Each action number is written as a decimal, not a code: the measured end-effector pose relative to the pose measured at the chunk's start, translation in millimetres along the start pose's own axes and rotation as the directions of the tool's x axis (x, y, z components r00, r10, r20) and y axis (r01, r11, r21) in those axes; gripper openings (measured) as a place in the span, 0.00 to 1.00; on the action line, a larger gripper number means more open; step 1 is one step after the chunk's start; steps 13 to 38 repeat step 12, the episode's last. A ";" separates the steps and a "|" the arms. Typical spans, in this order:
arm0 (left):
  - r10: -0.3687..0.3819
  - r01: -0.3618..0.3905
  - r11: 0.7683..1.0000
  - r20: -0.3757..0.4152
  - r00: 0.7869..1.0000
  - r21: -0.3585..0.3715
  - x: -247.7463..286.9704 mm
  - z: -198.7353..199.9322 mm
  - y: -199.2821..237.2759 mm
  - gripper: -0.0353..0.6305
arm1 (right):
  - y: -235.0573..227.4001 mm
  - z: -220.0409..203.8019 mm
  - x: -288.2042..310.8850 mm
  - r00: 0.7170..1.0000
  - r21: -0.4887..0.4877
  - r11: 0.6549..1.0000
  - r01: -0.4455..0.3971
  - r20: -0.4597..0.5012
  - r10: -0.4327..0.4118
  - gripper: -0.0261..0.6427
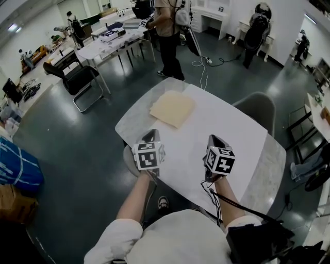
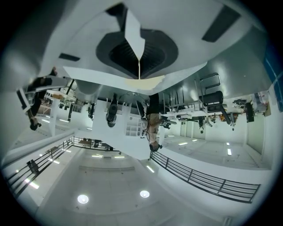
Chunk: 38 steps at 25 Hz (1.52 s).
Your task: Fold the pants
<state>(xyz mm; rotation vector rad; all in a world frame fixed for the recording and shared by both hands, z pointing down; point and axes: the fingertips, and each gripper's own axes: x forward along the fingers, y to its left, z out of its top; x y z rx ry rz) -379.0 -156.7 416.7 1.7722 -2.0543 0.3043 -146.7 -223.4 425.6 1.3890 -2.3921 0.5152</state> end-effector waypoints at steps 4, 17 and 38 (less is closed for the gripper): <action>0.005 -0.005 1.000 0.001 1.000 -0.001 2.3 1.7 -5.1 0.08 | -6.7 4.4 0.6 1.000 0.001 1.000 -0.004 0.006 0.004 0.03; 0.008 -0.008 1.000 -0.007 1.000 -0.003 7.0 -2.3 -4.3 0.08 | -9.7 0.3 4.7 1.000 0.008 1.000 0.000 -0.003 0.000 0.03; 0.008 -0.008 1.000 -0.007 1.000 -0.003 7.0 -2.3 -4.3 0.08 | -9.7 0.3 4.7 1.000 0.008 1.000 0.000 -0.003 0.000 0.03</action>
